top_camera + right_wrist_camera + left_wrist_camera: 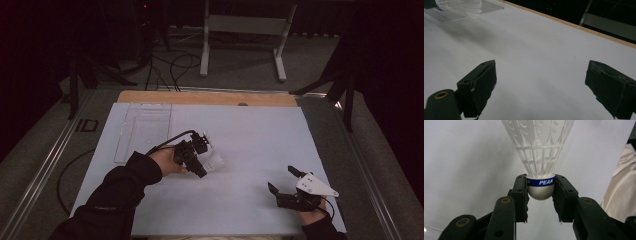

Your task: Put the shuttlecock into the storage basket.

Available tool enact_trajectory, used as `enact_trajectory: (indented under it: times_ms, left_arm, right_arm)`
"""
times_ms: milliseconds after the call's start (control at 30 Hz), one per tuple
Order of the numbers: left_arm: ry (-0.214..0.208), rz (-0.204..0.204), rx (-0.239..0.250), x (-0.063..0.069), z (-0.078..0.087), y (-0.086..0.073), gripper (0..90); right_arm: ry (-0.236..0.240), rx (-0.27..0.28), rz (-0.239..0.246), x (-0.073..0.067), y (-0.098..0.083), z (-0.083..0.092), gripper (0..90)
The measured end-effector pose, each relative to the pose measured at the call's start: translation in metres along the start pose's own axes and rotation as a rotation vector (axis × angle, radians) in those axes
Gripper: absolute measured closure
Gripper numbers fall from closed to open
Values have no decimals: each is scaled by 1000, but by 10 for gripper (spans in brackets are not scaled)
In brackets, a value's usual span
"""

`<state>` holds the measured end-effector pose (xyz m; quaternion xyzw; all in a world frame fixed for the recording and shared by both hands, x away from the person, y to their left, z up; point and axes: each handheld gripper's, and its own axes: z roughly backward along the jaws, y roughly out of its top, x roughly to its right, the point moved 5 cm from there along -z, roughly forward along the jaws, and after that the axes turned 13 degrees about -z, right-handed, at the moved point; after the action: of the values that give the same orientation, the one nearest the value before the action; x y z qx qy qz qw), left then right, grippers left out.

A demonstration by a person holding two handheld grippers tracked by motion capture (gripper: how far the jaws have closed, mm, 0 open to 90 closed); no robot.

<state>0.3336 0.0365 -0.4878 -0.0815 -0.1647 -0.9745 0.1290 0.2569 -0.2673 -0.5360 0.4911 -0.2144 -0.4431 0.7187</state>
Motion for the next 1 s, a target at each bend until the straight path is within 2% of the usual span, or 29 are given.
enact_trajectory:
  times_ms: [100,133,300,500,700,1000]
  left_arm:
    - [-4,5,3,0,5,-1,664]
    - [-1,-9,-3,0,6,-1,664]
    - [-6,-11,12,0,17,-3,664]
    - [24,-19,22,-3,32,-4,664]
    - [32,-12,42,-4,46,-7,664]
    - [72,2,63,-8,65,-17,664]
  right_arm:
    - [0,1,-1,0,0,0,102]
    - [0,3,-2,0,0,0,102]
    - [1,4,-3,0,0,0,102]
    - [2,1,-1,0,0,0,102]
    - [3,2,-2,0,0,0,102]
    - [4,1,-3,0,0,-1,102]
